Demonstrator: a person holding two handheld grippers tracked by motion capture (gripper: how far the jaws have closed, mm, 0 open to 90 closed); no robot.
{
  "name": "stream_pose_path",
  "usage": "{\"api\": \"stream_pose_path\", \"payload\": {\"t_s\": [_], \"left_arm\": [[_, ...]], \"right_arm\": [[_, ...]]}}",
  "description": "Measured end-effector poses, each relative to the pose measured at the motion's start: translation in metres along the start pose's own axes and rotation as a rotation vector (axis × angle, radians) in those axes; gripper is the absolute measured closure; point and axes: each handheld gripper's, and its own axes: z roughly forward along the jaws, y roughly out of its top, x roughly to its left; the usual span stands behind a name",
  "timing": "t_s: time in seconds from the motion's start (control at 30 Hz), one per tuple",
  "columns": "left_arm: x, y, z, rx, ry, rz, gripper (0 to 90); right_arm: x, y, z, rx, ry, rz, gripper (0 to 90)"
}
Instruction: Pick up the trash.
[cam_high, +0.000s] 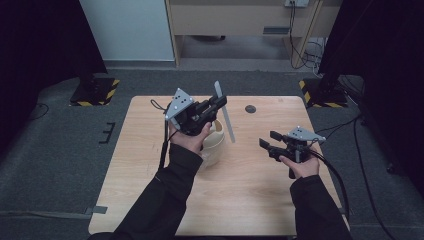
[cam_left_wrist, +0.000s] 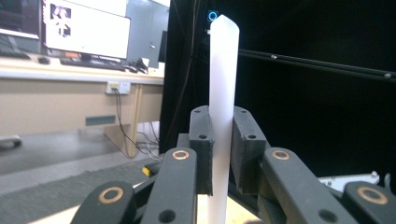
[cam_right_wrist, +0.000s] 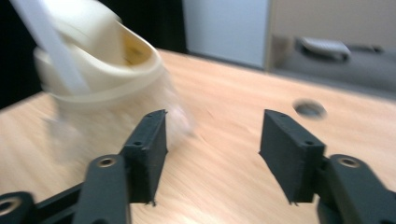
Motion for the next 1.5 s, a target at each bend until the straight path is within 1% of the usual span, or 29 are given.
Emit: {"api": "stream_pose_path", "payload": {"t_s": [0.1, 0.27, 0.3, 0.43, 0.47, 0.5, 0.53, 0.6, 0.67, 0.73, 0.77, 0.83, 0.97, 1.13, 1.23, 1.37, 1.5], "left_arm": [[0.002, 0.008, 0.002, -0.004, 0.02, 0.036, 79.9], [0.005, 0.021, 0.008, -0.023, 0.034, 0.069, 79.9], [0.006, 0.023, 0.009, -0.03, 0.038, 0.077, 79.9], [0.01, 0.031, 0.012, -0.04, 0.056, 0.092, 79.9], [0.012, 0.032, 0.012, -0.041, 0.06, 0.098, 79.9], [0.013, 0.033, 0.012, -0.043, 0.062, 0.102, 79.9], [0.014, 0.034, 0.012, -0.043, 0.066, 0.106, 79.9], [0.018, 0.035, 0.012, -0.043, 0.077, 0.11, 79.9], [0.022, 0.036, 0.013, -0.038, 0.088, 0.113, 79.9], [0.026, 0.035, 0.014, -0.033, 0.101, 0.122, 79.9], [0.028, 0.035, 0.015, -0.037, 0.102, 0.118, 79.9], [0.032, 0.033, 0.017, -0.024, 0.106, 0.129, 79.9], [0.037, 0.028, 0.024, 0.007, 0.115, 0.131, 79.9], [0.037, 0.016, 0.031, 0.046, 0.108, 0.15, 79.8], [0.04, 0.006, 0.032, 0.076, 0.112, 0.152, 79.8], [0.048, -0.009, 0.032, 0.117, 0.118, 0.144, 79.7], [0.053, -0.019, 0.032, 0.143, 0.111, 0.116, 79.7]], "right_arm": [[-0.01, -0.012, 0.004, 0.053, -0.042, 0.009, 35.6], [-0.023, -0.027, 0.005, 0.11, -0.096, 0.04, 34.2], [-0.025, -0.03, 0.006, 0.119, -0.104, 0.039, 34.1], [-0.031, -0.037, 0.007, 0.142, -0.126, 0.043, 32.8], [-0.033, -0.038, 0.008, 0.142, -0.126, 0.041, 32.3], [-0.034, -0.041, 0.008, 0.138, -0.122, 0.051, 32.1], [-0.035, -0.043, 0.009, 0.146, -0.125, 0.063, 31.8], [-0.038, -0.047, 0.01, 0.177, -0.139, 0.048, 31.5], [-0.04, -0.05, 0.011, 0.189, -0.145, 0.055, 30.0], [-0.043, -0.053, 0.013, 0.215, -0.155, 0.051, 28.9], [-0.043, -0.054, 0.014, 0.223, -0.157, 0.053, 28.7], [-0.043, -0.055, 0.014, 0.235, -0.157, 0.049, 28.3], [-0.043, -0.055, 0.014, 0.229, -0.156, 0.047, 28.0], [-0.043, -0.056, 0.015, 0.237, -0.154, 0.046, 27.9], [-0.044, -0.055, 0.015, 0.238, -0.153, 0.045, 27.9], [-0.044, -0.056, 0.015, 0.244, -0.153, 0.041, 27.9], [-0.044, -0.056, 0.015, 0.24, -0.153, 0.043, 27.9]]}}
